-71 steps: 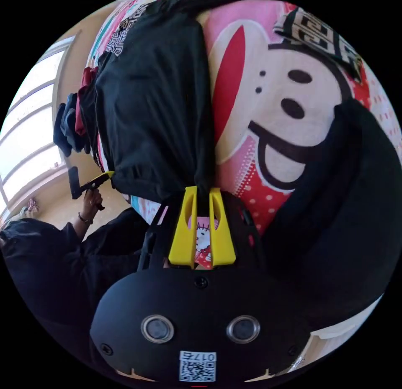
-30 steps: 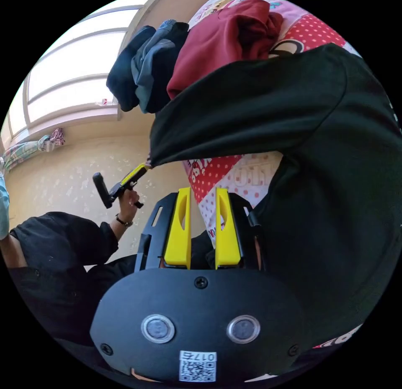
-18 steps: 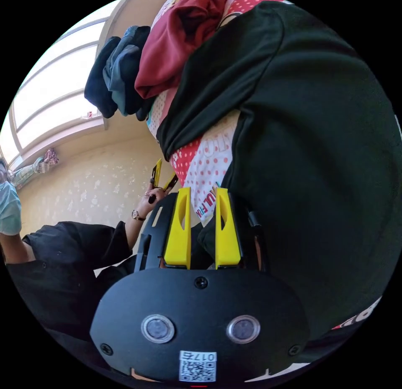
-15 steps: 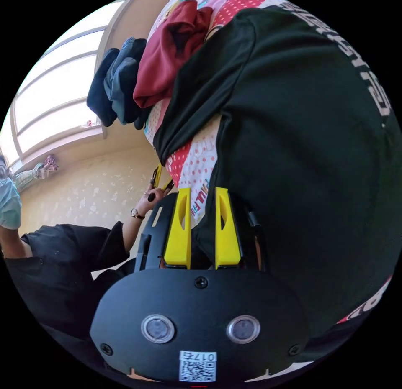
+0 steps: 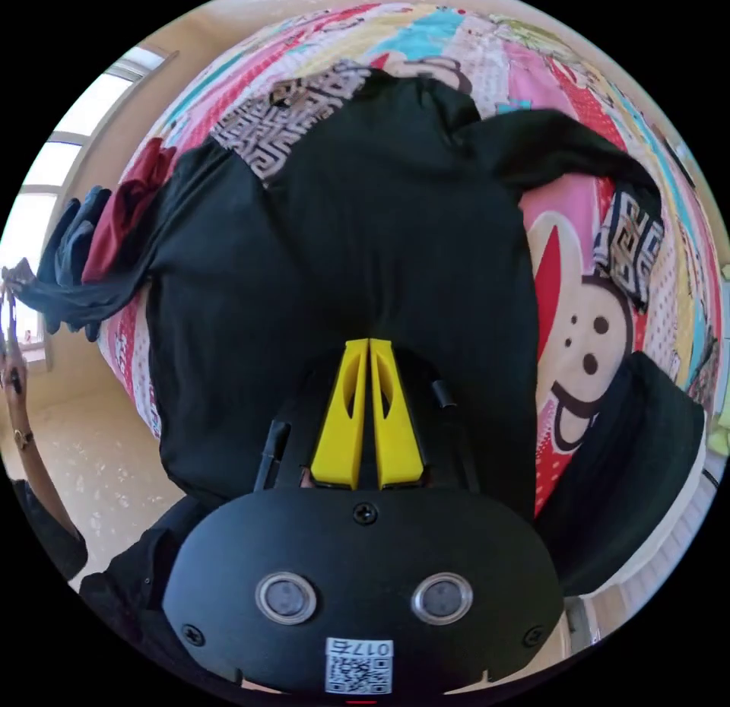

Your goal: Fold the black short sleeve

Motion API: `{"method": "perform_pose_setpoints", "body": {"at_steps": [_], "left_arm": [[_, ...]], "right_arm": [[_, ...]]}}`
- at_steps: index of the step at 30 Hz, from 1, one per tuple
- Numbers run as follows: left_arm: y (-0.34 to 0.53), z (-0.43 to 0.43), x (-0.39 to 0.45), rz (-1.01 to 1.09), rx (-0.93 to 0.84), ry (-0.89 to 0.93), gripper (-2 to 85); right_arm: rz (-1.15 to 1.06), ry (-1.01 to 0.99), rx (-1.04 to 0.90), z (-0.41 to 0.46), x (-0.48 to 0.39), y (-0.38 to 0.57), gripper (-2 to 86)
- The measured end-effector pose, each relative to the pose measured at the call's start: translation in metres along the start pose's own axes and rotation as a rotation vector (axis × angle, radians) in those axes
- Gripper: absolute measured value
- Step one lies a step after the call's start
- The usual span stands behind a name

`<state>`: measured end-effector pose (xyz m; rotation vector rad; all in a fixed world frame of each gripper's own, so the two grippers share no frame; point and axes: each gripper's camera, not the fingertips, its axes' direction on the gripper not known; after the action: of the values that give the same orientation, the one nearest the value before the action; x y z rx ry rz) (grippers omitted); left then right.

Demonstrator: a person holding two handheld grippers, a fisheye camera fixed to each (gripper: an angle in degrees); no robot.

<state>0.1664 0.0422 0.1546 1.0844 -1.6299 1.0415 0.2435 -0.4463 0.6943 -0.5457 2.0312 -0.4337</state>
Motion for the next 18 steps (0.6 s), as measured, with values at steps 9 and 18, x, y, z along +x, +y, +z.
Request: {"method": "perform_pose_setpoints", "body": {"at_steps": [9, 18], "left_arm": [[0.140, 0.408, 0.034, 0.131, -0.606, -0.024, 7.9], [0.307, 0.272, -0.042, -0.210, -0.651, -0.703, 12.3]], "right_arm": [[0.100, -0.267, 0.029, -0.026, 0.007, 0.030, 1.1], [0.176, -0.126, -0.033, -0.092, 0.043, 0.100, 6.5]]}}
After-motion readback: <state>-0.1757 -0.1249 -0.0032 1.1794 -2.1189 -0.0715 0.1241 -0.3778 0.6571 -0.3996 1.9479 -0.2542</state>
